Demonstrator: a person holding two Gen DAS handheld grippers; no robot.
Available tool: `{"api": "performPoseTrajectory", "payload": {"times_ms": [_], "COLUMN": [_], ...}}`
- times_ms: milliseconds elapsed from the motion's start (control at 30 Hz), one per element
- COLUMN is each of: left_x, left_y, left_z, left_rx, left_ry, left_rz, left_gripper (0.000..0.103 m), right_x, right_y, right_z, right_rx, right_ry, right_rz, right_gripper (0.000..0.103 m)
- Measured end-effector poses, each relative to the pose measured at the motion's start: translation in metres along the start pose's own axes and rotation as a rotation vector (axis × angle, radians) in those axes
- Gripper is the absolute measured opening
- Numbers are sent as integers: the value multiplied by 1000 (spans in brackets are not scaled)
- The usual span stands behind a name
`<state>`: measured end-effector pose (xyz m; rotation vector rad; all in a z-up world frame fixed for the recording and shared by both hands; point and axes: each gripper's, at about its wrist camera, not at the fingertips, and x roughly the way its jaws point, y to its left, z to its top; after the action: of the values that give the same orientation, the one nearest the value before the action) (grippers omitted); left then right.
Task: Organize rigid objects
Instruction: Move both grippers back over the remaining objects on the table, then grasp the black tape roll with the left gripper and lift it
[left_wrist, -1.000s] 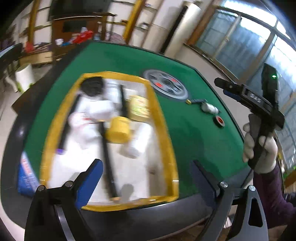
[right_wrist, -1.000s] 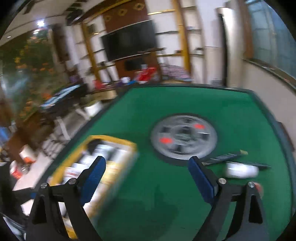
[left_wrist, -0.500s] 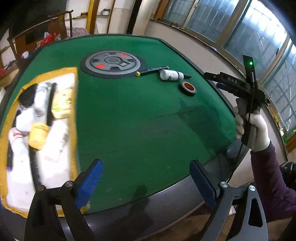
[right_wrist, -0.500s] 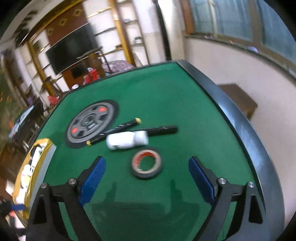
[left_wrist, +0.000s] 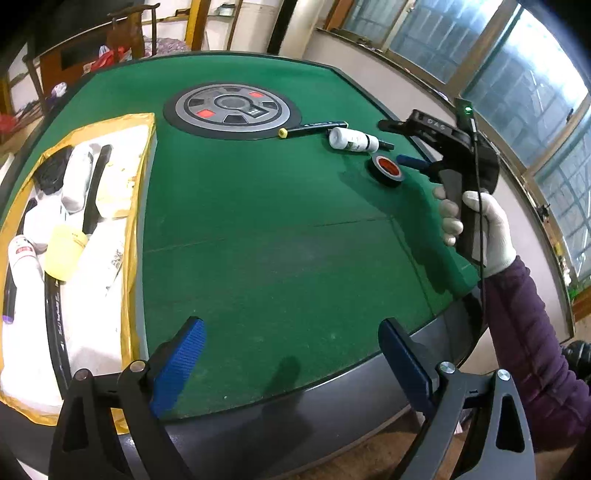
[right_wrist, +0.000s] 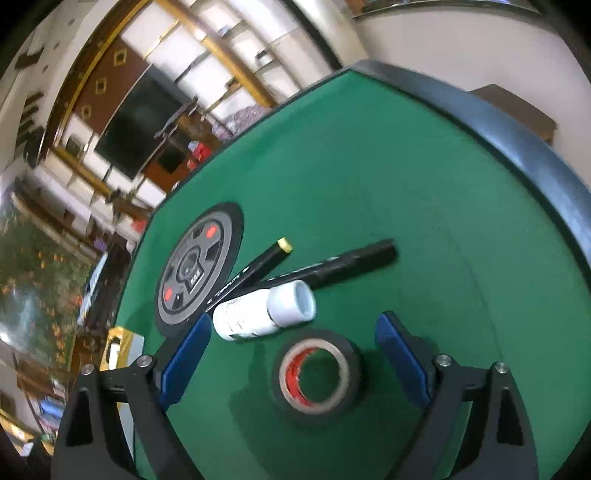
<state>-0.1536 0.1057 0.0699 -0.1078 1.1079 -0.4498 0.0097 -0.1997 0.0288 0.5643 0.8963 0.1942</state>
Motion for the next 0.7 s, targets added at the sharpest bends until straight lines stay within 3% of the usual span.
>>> {"api": "performPoseTrajectory", "payload": {"times_ms": [100,167,400,433,533,633,700], "left_x": [0,4,19,20,25,31,40], "left_y": [0,-1,-5,-5,-7,-10,-15], "left_z": [-2,1,7,6,9,14,20], "left_rx": [9,13,21,24,28,27,16], "left_ry": [-6,-3,18,19,21,24,33], "left_rz": [-12,-18,-48,-50,-41,-48,-65], "left_gripper": [96,96,96,96,96,96,96], "right_x": [13,16,20,15,-7,-28,-34], "right_y": [18,32,83,86,82,60,45], "right_z": [-8,-22,-78,-82,-73,-48,-33], "right_rx": [-75,-118,-265,-272,-279,-195,-131], "right_ry": [72,137,343,341,228,45,-26], "right_rz": [49,137,315,332,269,81,10], "right_gripper": [91,91,91,91,91,91,91]}}
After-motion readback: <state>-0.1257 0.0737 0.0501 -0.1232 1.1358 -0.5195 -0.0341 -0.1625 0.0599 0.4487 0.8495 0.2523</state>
